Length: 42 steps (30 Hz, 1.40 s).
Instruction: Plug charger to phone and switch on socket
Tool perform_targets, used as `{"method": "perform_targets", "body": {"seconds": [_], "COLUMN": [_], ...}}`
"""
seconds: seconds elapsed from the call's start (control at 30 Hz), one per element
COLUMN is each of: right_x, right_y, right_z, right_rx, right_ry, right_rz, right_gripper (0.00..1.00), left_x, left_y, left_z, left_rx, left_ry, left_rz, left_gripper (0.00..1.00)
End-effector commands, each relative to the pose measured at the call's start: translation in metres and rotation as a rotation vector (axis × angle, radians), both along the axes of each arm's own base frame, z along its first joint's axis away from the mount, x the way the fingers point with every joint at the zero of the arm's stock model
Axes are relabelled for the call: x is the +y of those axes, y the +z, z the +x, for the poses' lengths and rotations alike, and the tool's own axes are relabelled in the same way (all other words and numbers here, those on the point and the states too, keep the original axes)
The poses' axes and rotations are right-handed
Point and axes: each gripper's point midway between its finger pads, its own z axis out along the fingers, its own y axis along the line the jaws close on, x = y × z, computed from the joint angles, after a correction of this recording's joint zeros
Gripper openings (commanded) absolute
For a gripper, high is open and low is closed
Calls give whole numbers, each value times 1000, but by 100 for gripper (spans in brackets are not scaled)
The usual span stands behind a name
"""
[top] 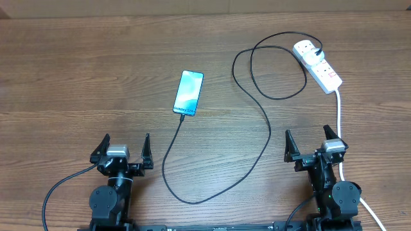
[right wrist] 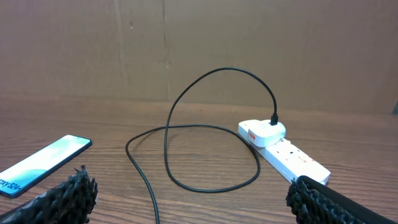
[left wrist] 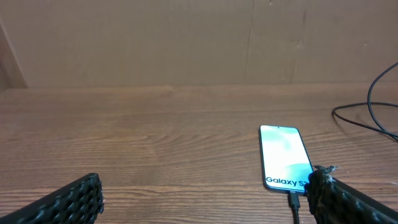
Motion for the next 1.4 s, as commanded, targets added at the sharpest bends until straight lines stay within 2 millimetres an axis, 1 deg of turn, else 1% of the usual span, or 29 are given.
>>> {"method": "perform_targets", "body": {"seconds": [0.0,0.13,0.33,1.37], "right_x": [-1,-1,-1,-1], "right_y": [-1,-1,-1,-1], "right_z": [0,0,0,0], "right_rx": [-6,-6,-6,-6], "right_ry": [-8,-8,-8,-8], "right_rz": [2,2,2,2], "right_gripper": [100,100,100,100], "left_x": [1,1,5,3], "left_y": [1,1,1,1], "left_z": [0,0,0,0], "left_rx": [-9,-9,-9,-10], "left_ry": [4,4,27,14], "left_rz": [22,18,-33,-26], "left_gripper": [100,100,100,100]}}
